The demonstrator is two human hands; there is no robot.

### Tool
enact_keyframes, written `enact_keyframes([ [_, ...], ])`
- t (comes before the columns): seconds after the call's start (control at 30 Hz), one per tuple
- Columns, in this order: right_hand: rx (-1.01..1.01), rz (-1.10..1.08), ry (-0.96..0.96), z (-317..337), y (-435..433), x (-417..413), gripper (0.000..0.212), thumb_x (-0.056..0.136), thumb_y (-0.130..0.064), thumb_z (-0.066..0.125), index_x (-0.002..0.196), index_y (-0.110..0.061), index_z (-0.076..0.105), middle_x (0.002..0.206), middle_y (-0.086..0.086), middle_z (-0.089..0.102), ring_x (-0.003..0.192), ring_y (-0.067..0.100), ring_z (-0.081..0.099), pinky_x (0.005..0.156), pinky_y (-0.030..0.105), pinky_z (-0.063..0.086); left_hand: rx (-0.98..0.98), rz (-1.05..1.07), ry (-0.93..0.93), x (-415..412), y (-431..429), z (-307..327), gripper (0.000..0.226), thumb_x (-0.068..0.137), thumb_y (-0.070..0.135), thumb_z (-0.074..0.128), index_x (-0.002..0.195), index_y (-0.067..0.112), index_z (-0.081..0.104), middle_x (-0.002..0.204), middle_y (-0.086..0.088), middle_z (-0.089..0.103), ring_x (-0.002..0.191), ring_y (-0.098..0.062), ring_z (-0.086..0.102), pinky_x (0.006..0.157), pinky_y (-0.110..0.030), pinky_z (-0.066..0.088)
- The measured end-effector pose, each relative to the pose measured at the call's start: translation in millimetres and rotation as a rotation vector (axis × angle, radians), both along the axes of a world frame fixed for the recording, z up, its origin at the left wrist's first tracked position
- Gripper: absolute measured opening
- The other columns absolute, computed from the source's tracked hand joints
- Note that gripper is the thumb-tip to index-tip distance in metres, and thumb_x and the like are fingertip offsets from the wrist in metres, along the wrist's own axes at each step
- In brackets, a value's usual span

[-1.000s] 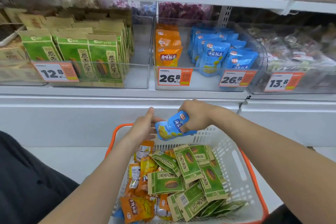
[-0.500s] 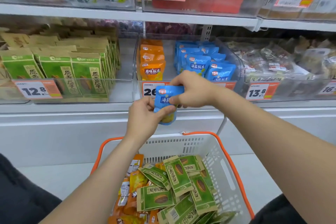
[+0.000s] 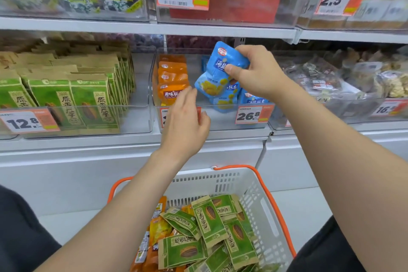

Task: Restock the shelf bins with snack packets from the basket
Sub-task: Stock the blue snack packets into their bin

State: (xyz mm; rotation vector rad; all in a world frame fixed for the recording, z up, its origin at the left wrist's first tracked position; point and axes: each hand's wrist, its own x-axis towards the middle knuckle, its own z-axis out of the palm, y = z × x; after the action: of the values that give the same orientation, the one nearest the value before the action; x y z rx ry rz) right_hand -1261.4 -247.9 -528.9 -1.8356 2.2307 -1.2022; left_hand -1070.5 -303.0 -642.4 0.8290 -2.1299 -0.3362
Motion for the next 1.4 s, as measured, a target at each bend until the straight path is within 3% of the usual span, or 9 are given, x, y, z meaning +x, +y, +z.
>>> enact_keyframes([
  [0.1, 0.136, -0.091, 0.189, -8, -7, -5, 0.015, 0.096, -0.027, 0.066, 0.102, -0.013, 0.063, 0.093, 0.006, 0.065, 0.094, 0.033, 0.064, 0.075, 0.037, 0.048, -0.129, 0.031, -0.224, -3, 3, -4, 0.044, 0.091, 0.026, 0.061, 0.134, 0.016, 0.062, 0.127, -0.003, 0.067, 0.121, -0.027, 0.058, 0.106, -0.040, 0.037],
  [0.27, 0.383, -0.228, 0.327, -26, -17, -7, 0.044, 0.097, -0.028, 0.067, 0.139, -0.029, 0.057, 0.140, 0.003, 0.059, 0.135, 0.035, 0.045, 0.113, 0.050, 0.025, -0.092, 0.078, -0.194, -7, -2, 0, 0.039, 0.087, 0.015, 0.065, 0.124, 0.024, 0.066, 0.112, 0.004, 0.069, 0.107, -0.024, 0.058, 0.098, -0.037, 0.036],
  [0.53, 0.400, -0.429, 0.483, -37, -36, -5, 0.048, 0.085, -0.014, 0.070, 0.131, -0.028, 0.064, 0.105, 0.006, 0.063, 0.121, 0.037, 0.043, 0.101, 0.048, 0.029, -0.093, 0.050, -0.124, -4, -7, -6, 0.040, 0.087, 0.010, 0.066, 0.124, 0.025, 0.070, 0.111, 0.006, 0.072, 0.106, -0.022, 0.060, 0.099, -0.038, 0.040],
  [0.9, 0.207, -0.481, 0.637, -46, -36, 14, 0.041, 0.075, -0.023, 0.072, 0.112, -0.014, 0.055, 0.118, 0.013, 0.051, 0.106, 0.035, 0.048, 0.088, 0.045, 0.036, -0.092, -0.107, -0.104, 8, -17, -17, 0.057, 0.084, 0.004, 0.069, 0.137, 0.021, 0.065, 0.132, 0.003, 0.068, 0.126, -0.021, 0.057, 0.114, -0.039, 0.033],
  [1.07, -0.093, -0.291, 0.778, -56, -27, 43, 0.006, 0.068, -0.013, 0.058, 0.074, -0.013, 0.059, 0.066, 0.010, 0.061, 0.059, 0.033, 0.054, 0.065, 0.039, 0.035, -0.017, -0.190, -0.014, 17, -14, -17, 0.052, 0.088, 0.001, 0.065, 0.137, 0.019, 0.066, 0.150, 0.000, 0.058, 0.148, -0.016, 0.042, 0.130, -0.033, 0.008],
  [1.13, -0.190, -0.189, 0.815, -65, -17, 59, 0.009, 0.060, -0.013, 0.056, 0.060, -0.015, 0.048, 0.046, 0.007, 0.050, 0.041, 0.029, 0.034, 0.054, 0.031, 0.023, -0.073, -0.141, 0.090, 25, -10, -22, 0.042, 0.088, -0.005, 0.061, 0.125, 0.014, 0.072, 0.145, -0.003, 0.063, 0.144, -0.021, 0.048, 0.128, -0.036, 0.022],
  [1.2, -0.204, -0.101, 0.851, -80, -8, 70, 0.012, 0.060, -0.015, 0.060, 0.060, -0.016, 0.048, 0.044, 0.005, 0.048, 0.035, 0.028, 0.034, 0.051, 0.026, 0.020, -0.198, 0.002, 0.150, 38, -4, -33, 0.041, 0.085, -0.008, 0.061, 0.118, 0.012, 0.073, 0.134, -0.002, 0.067, 0.129, -0.027, 0.056, 0.112, -0.042, 0.041],
  [1.27, -0.090, 0.040, 0.871, -94, 1, 83, 0.007, 0.065, -0.017, 0.062, 0.066, -0.015, 0.055, 0.051, 0.007, 0.057, 0.040, 0.030, 0.052, 0.050, 0.027, 0.023, -0.238, 0.114, 0.148, 51, 2, -52, 0.039, 0.082, -0.008, 0.062, 0.113, 0.015, 0.072, 0.120, 0.000, 0.067, 0.111, -0.028, 0.057, 0.094, -0.043, 0.045],
  [1.4, 0.581, 0.262, 0.821, -120, 19, 118, 0.012, 0.089, -0.022, 0.052, 0.097, -0.021, 0.061, 0.083, 0.005, 0.059, 0.079, 0.035, 0.060, 0.065, 0.035, 0.041, 0.010, 0.074, -0.138, 74, 1, -100, 0.028, 0.085, 0.000, 0.063, 0.103, 0.020, 0.071, 0.108, 0.002, 0.064, 0.103, -0.026, 0.058, 0.083, -0.043, 0.050],
])
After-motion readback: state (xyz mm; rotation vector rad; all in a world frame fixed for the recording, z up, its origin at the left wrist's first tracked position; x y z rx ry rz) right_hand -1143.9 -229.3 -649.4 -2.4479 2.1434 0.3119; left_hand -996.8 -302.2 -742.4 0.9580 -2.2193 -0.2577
